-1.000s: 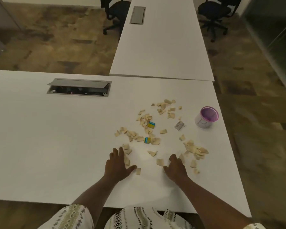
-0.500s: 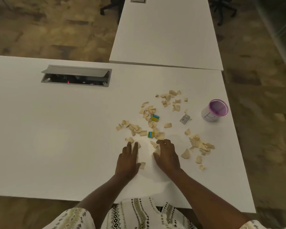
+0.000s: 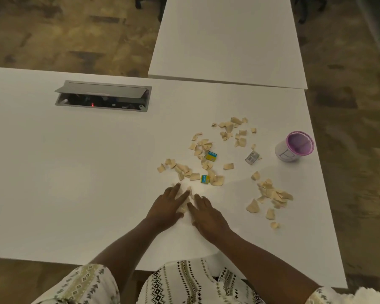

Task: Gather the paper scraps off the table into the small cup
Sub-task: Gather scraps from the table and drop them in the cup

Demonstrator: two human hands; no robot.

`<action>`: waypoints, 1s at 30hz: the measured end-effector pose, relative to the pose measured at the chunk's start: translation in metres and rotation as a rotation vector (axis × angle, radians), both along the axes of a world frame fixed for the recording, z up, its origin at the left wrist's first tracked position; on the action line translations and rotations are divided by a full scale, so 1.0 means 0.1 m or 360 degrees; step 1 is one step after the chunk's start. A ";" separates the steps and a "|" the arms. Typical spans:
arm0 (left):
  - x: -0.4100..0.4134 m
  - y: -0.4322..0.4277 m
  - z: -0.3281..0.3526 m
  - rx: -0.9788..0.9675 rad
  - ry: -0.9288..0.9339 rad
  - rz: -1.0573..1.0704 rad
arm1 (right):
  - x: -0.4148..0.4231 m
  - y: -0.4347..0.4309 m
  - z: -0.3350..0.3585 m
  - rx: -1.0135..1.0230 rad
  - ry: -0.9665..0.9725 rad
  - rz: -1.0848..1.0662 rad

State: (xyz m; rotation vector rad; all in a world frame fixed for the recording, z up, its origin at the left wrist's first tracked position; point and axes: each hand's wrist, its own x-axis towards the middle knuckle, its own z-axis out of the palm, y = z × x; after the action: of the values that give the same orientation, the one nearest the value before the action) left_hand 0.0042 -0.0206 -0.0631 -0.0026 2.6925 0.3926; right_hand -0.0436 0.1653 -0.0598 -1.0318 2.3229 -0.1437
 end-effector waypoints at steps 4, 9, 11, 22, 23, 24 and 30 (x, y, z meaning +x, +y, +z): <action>0.01 0.07 0.01 -0.0028 0.0030 -0.0060 | -0.06 0.08 -0.01 -0.0062 0.0128 0.0103; -0.02 0.18 0.07 0.0042 0.0062 0.0036 | -0.23 0.18 0.00 -0.0109 0.0233 0.0180; -0.04 0.23 0.08 0.0057 0.0062 0.0072 | -0.29 0.23 0.01 -0.0132 0.0247 0.0156; -0.36 0.52 0.27 0.0095 0.0092 0.0423 | -0.74 0.53 0.10 -0.0534 -0.0267 -0.0905; -0.39 0.55 0.28 0.0122 0.0124 0.0480 | -0.79 0.57 0.12 -0.0556 -0.0293 -0.0939; -0.42 0.57 0.29 0.0149 0.0155 0.0541 | -0.84 0.60 0.14 -0.0573 -0.0315 -0.0967; -0.66 0.75 0.31 0.0243 0.0246 0.0975 | -1.16 0.86 0.25 -0.0630 -0.0403 -0.1119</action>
State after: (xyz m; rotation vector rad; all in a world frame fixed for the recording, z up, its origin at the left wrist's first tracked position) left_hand -0.0621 0.0544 -0.0319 -0.7936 2.7545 0.8044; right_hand -0.1597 0.2515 -0.0353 -0.2826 2.3601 -0.9762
